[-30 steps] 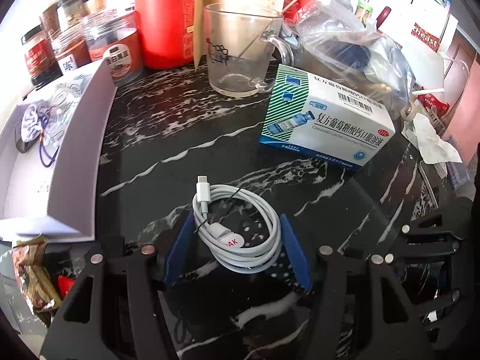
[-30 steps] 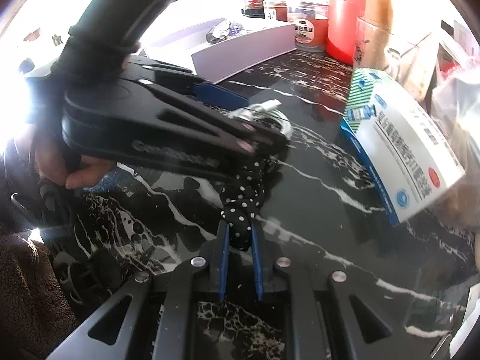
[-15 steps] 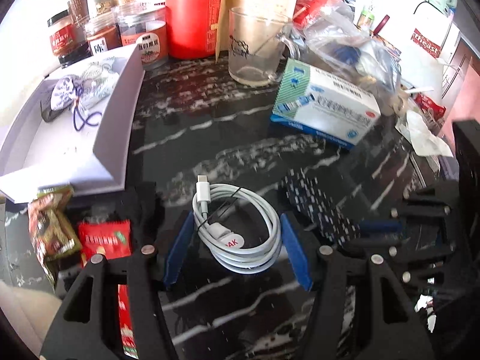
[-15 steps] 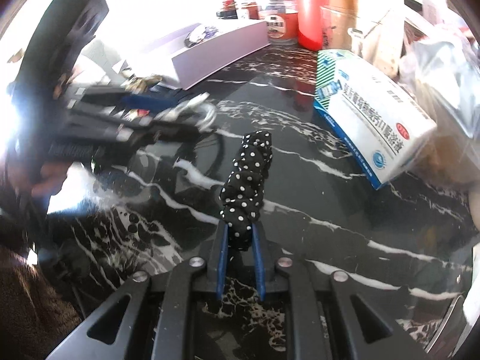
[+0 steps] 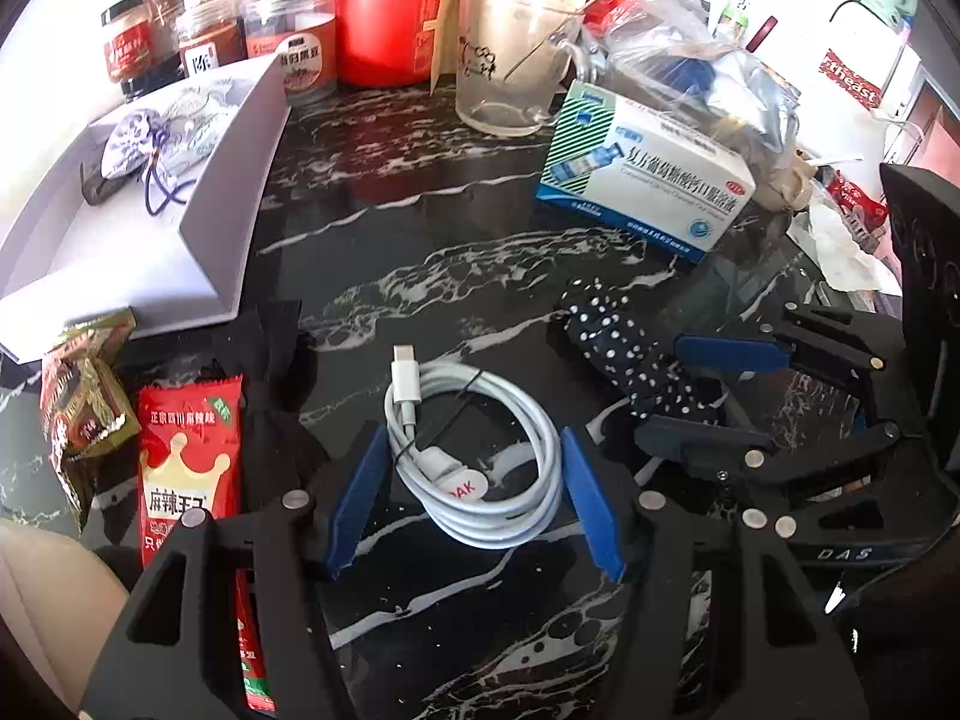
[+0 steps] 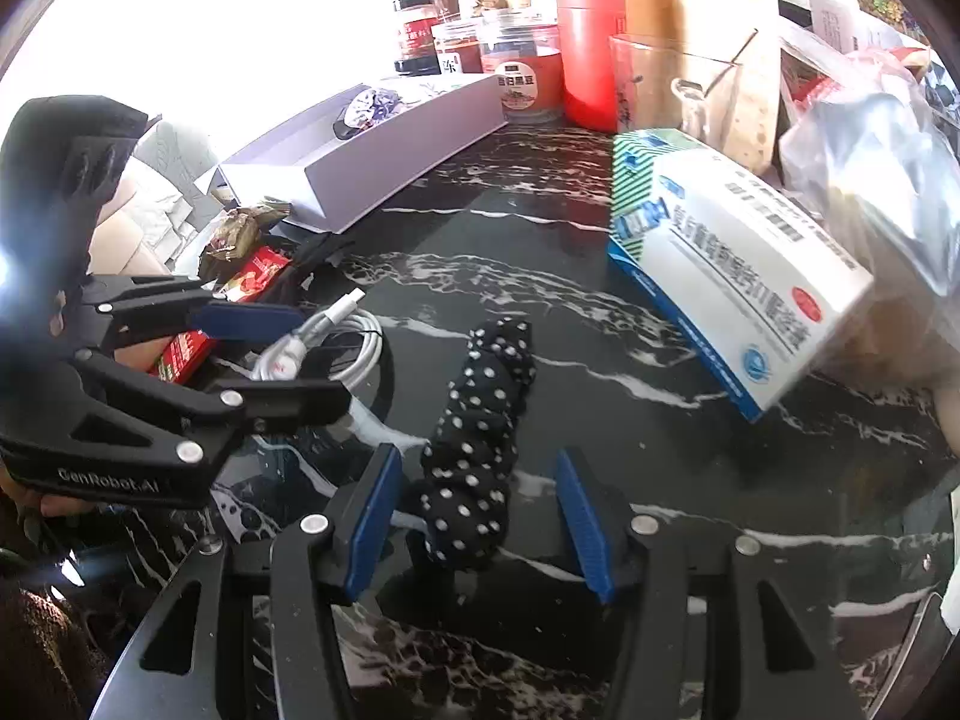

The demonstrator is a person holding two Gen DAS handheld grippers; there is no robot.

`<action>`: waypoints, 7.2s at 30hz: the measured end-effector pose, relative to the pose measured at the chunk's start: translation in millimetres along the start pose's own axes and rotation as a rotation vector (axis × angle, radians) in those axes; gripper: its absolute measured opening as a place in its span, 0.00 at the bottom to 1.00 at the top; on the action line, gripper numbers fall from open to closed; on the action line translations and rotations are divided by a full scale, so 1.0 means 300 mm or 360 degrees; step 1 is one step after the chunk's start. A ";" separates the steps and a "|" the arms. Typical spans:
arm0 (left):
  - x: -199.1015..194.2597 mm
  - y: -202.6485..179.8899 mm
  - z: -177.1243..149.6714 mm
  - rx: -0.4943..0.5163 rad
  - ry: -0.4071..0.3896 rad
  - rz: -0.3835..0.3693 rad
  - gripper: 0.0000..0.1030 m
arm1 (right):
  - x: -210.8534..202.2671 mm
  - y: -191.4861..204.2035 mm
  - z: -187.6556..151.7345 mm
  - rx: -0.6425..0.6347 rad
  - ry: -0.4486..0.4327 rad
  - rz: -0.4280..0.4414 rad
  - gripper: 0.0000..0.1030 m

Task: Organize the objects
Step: 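Lift the polka-dot cloth with the right gripper while the left gripper holds the white cable, then carry the polka-dot cloth and white cable over the white box with both grippers, then lower the cloth and cable into the white box and open both grippers, then withdraw both grippers from the box back over the table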

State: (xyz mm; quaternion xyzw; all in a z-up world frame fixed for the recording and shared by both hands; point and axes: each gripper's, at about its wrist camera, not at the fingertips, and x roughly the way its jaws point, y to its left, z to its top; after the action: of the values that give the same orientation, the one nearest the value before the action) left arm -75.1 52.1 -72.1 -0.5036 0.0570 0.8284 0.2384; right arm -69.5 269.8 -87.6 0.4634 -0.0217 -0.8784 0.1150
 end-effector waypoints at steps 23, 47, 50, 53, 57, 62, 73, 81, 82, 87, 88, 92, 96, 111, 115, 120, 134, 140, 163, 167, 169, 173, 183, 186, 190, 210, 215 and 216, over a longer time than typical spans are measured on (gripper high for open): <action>0.040 -0.045 -0.003 0.0115 0.0002 0.0115 0.55 | 0.023 0.045 0.009 -0.0106 0.0010 -0.0149 0.16; -0.254 -0.032 0.093 0.0137 -0.0198 0.0205 0.55 | -0.170 0.126 0.144 -0.0239 -0.0191 -0.0038 0.16; -0.292 -0.028 0.110 0.0137 -0.0213 0.0224 0.55 | -0.199 0.146 0.173 -0.0284 -0.0227 -0.0023 0.16; -0.329 -0.022 0.126 0.0131 -0.0228 0.0224 0.55 | -0.224 0.166 0.202 -0.0318 -0.0257 -0.0012 0.16; -0.383 -0.009 0.155 0.0118 -0.0272 0.0254 0.55 | -0.245 0.180 0.251 -0.0353 -0.0289 0.0017 0.16; -0.435 0.020 0.198 0.0097 -0.0306 0.0285 0.55 | -0.274 0.200 0.317 -0.0408 -0.0336 0.0044 0.16; -0.541 0.136 0.308 0.0041 -0.0367 0.0358 0.55 | -0.294 0.249 0.472 -0.0498 -0.0415 0.0106 0.16; -0.580 0.222 0.412 0.0071 -0.0381 0.0426 0.55 | -0.266 0.281 0.593 -0.0542 -0.0442 0.0143 0.16; -0.583 0.231 0.425 0.0076 -0.0383 0.0429 0.55 | -0.261 0.282 0.609 -0.0545 -0.0444 0.0149 0.16; -0.584 0.285 0.487 0.0074 -0.0382 0.0429 0.55 | -0.232 0.287 0.678 -0.0540 -0.0453 0.0159 0.16; -0.582 0.300 0.502 0.0069 -0.0383 0.0425 0.55 | -0.227 0.289 0.688 -0.0544 -0.0454 0.0158 0.16; -0.568 0.347 0.551 0.0070 -0.0383 0.0423 0.55 | -0.204 0.300 0.735 -0.0561 -0.0459 0.0156 0.16; -0.551 0.388 0.589 0.0083 -0.0378 0.0422 0.55 | -0.176 0.312 0.778 -0.0577 -0.0456 0.0148 0.16; -0.444 0.573 0.682 0.0105 -0.0311 0.0452 0.55 | 0.004 0.354 0.892 -0.0571 -0.0397 0.0171 0.16; -0.395 0.634 0.692 0.0081 -0.0273 0.0442 0.55 | 0.067 0.355 0.918 -0.0566 -0.0368 0.0184 0.16; -0.318 0.714 0.698 0.0024 -0.0237 0.0408 0.55 | 0.147 0.354 0.942 -0.0576 -0.0334 0.0179 0.16; -0.090 0.861 0.652 -0.0099 -0.0108 0.0332 0.55 | 0.366 0.334 0.932 -0.0546 -0.0178 0.0203 0.16; -0.013 0.897 0.635 -0.0124 -0.0056 0.0319 0.55 | 0.436 0.329 0.915 -0.0559 -0.0121 0.0206 0.16; 0.066 0.925 0.600 -0.0226 0.0020 0.0310 0.55 | 0.502 0.323 0.895 -0.0571 -0.0060 0.0209 0.27; 0.048 0.910 0.610 -0.0209 0.0010 0.0322 0.55 | 0.482 0.317 0.901 -0.0566 -0.0067 0.0194 0.27; 0.031 0.898 0.614 -0.0204 0.0007 0.0329 0.55 | 0.469 0.316 0.906 -0.0568 -0.0071 0.0180 0.29; -0.006 0.889 0.627 -0.0214 -0.0001 0.0332 0.55 | 0.420 0.317 0.911 -0.0571 -0.0105 0.0163 0.36; -0.145 0.875 0.652 -0.0257 -0.0066 0.0322 0.56 | 0.267 0.327 0.932 -0.0565 -0.0214 0.0134 0.37; -0.199 0.847 0.656 -0.0244 -0.0099 0.0336 0.56 | 0.220 0.334 0.935 -0.0572 -0.0248 0.0122 0.37; -0.277 0.808 0.660 -0.0228 -0.0144 0.0338 0.56 | 0.151 0.343 0.932 -0.0577 -0.0297 0.0116 0.37; -0.617 0.586 0.617 -0.0179 -0.0341 0.0359 0.56 | -0.175 0.353 0.865 -0.0550 -0.0496 -0.0005 0.41; -0.696 0.518 0.571 -0.0156 -0.0386 0.0382 0.57 | -0.242 0.366 0.818 -0.0561 -0.0533 -0.0014 0.41; -0.710 0.504 0.561 -0.0152 -0.0393 0.0386 0.59 | -0.255 0.369 0.807 -0.0562 -0.0539 -0.0014 0.41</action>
State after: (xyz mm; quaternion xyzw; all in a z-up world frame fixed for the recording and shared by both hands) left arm -198.5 -96.4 171.4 -0.3982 0.0482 0.9084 0.1176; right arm -205.9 162.6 128.2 0.2824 0.1154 -0.9342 0.1852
